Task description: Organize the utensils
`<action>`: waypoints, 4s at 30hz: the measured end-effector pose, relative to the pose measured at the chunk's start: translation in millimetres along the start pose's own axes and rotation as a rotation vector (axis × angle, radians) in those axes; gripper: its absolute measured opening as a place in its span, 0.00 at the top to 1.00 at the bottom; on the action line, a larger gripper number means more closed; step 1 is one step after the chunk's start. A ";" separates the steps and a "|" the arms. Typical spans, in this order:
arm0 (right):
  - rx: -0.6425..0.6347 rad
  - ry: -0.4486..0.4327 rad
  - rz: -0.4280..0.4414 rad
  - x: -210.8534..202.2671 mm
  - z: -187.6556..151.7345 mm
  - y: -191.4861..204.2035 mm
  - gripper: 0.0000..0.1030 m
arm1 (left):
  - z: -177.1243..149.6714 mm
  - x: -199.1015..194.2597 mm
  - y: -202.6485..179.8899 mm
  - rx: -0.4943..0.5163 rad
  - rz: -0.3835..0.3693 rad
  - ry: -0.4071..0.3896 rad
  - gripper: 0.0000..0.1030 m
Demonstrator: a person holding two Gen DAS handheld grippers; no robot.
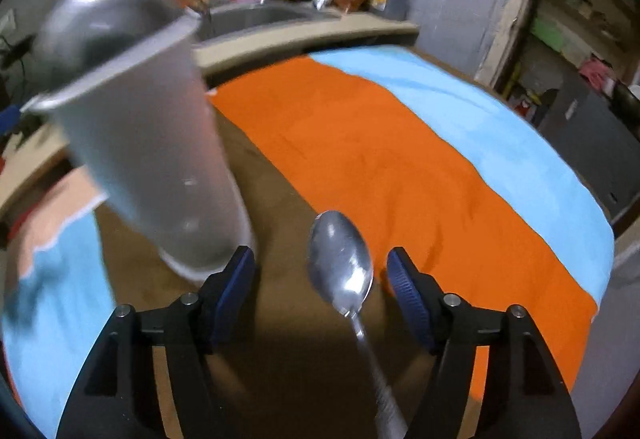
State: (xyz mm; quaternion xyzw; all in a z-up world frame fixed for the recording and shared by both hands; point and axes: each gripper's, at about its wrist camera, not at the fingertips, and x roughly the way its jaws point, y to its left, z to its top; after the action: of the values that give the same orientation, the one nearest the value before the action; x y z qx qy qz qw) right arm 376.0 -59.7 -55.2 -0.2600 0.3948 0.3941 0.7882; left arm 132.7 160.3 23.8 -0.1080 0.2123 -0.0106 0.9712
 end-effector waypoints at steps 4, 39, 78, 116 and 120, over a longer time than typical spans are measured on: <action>0.026 0.052 0.066 22.8 0.4 -15.9 0.50 | -0.4 2.7 3.3 -0.001 0.001 0.006 0.17; 0.429 -1.258 -0.011 -156.9 44.4 63.9 0.67 | 21.7 -7.1 32.8 -0.100 0.015 -0.127 0.17; 0.354 -1.171 -0.189 -158.8 -1.9 96.0 0.44 | 21.8 -8.4 28.2 -0.109 -0.053 -0.135 0.17; 0.448 -0.792 -0.498 -233.3 -192.4 166.0 0.00 | -51.3 -89.5 -68.8 0.161 -0.041 -0.185 0.07; 0.471 -0.778 -0.488 -230.4 -195.5 161.6 0.00 | -53.9 -91.2 -68.7 0.158 -0.036 -0.188 0.07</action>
State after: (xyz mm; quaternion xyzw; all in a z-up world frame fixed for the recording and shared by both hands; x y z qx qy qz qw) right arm 73.8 -207.0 11.3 0.0062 0.0783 0.1668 0.9829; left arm 29.1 88.3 28.1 -0.0356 0.1167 -0.0344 0.9919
